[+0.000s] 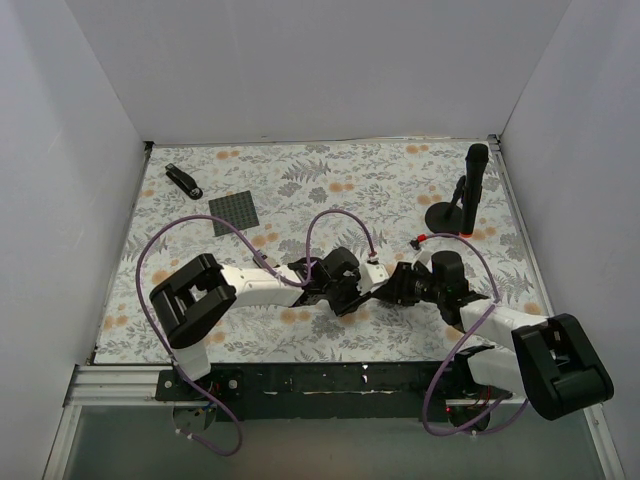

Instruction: Load the staples into the stapler

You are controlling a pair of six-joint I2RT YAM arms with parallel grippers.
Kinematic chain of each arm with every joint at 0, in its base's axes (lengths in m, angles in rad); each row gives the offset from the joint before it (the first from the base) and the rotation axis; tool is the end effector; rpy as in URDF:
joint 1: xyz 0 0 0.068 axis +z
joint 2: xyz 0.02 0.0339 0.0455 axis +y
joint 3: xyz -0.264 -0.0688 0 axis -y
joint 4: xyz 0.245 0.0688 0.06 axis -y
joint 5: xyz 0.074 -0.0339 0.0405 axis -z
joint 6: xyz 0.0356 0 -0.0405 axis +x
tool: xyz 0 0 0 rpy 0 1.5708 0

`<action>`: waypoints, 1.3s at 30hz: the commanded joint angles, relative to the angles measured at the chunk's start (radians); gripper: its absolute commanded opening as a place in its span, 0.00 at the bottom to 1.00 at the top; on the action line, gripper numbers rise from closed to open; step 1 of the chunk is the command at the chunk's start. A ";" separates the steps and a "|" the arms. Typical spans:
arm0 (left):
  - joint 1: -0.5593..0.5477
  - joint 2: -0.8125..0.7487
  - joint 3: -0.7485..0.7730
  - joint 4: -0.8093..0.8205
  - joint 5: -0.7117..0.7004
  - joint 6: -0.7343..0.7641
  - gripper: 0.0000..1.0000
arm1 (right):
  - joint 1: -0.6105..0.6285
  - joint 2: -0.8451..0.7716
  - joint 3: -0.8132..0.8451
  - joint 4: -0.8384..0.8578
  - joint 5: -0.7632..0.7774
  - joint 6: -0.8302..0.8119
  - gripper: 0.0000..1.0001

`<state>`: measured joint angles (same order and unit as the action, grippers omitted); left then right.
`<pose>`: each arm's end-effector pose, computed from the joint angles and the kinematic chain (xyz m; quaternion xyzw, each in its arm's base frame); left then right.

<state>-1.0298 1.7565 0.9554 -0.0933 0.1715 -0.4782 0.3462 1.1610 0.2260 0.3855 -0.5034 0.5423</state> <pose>0.1754 -0.3037 0.1537 0.2833 0.8966 -0.2852 0.1857 0.1807 0.0834 0.1392 -0.0384 0.8528 0.3996 0.3340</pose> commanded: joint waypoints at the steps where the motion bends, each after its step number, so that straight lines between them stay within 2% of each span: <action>1: 0.002 -0.055 -0.023 0.009 0.022 0.013 0.26 | -0.004 0.040 -0.017 0.136 -0.081 0.030 0.42; 8: 0.002 -0.075 -0.044 0.050 0.043 0.001 0.24 | -0.004 0.108 -0.020 0.193 -0.110 0.045 0.42; 10: 0.002 -0.077 -0.044 0.058 0.045 0.003 0.21 | -0.003 0.127 -0.022 0.217 -0.116 0.054 0.42; 19: 0.002 -0.081 -0.047 0.079 0.052 0.000 0.20 | -0.001 0.175 -0.030 0.262 -0.135 0.067 0.41; 39: 0.002 -0.103 -0.063 0.136 0.074 -0.027 0.18 | 0.014 0.230 -0.017 0.268 -0.149 0.048 0.30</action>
<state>-1.0298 1.7145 0.8959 -0.0143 0.2188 -0.4999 0.3492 1.3804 0.2001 0.6357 -0.6518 0.6136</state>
